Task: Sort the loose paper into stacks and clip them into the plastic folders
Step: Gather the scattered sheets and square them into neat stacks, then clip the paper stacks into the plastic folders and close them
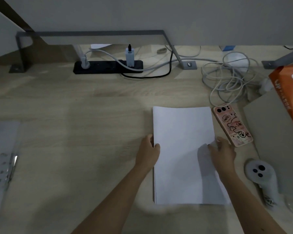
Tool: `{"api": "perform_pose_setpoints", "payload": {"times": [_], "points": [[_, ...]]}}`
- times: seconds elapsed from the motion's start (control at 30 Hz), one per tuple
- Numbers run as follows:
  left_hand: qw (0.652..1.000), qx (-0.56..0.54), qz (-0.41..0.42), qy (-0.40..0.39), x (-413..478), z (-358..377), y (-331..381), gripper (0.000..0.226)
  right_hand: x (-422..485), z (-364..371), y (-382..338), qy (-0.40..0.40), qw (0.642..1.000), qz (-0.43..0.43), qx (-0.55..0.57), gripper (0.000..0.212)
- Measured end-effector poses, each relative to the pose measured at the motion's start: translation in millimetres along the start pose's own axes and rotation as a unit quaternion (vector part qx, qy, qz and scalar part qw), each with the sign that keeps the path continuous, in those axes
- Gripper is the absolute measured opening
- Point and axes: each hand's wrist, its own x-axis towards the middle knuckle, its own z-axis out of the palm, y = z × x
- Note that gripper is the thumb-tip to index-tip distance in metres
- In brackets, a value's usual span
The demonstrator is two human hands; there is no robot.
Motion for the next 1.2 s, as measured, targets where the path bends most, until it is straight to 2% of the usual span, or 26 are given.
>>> {"api": "perform_pose_setpoints", "payload": {"times": [0.13, 0.3, 0.43, 0.57, 0.83, 1.0, 1.07, 1.2], "points": [[0.997, 0.042, 0.031, -0.050, 14, 4, -24, 0.057, -10, 3, -9, -0.034, 0.999, 0.023, -0.018, 0.045], [0.989, 0.089, 0.056, -0.106, -3, -15, -6, 0.051, -14, 6, -10, -0.026, 0.998, 0.050, -0.022, 0.029], [0.984, 0.116, 0.059, -0.121, -5, -15, -5, 0.055, -13, 7, -6, -0.016, 0.999, 0.049, 0.003, 0.003], [0.982, 0.134, 0.072, -0.116, -3, -12, -7, 0.061, -11, 7, -1, -0.010, 0.999, 0.050, -0.002, 0.013], [0.980, 0.153, 0.072, -0.109, -2, -8, -9, 0.064, -11, 5, 0, -0.014, 0.998, 0.053, 0.000, 0.010], [0.989, 0.084, 0.067, -0.098, -2, -20, -11, 0.046, -32, 2, -29, 0.000, 1.000, -0.005, -0.030, 0.042], [0.994, 0.045, 0.066, -0.075, -3, -35, -15, 0.048, -45, 7, -51, -0.024, 0.998, -0.044, -0.026, 0.049], [0.996, -0.006, 0.084, 0.033, -7, -95, -27, 0.047, -77, 40, -103, -0.120, 0.986, -0.112, 0.003, 0.040]]}}
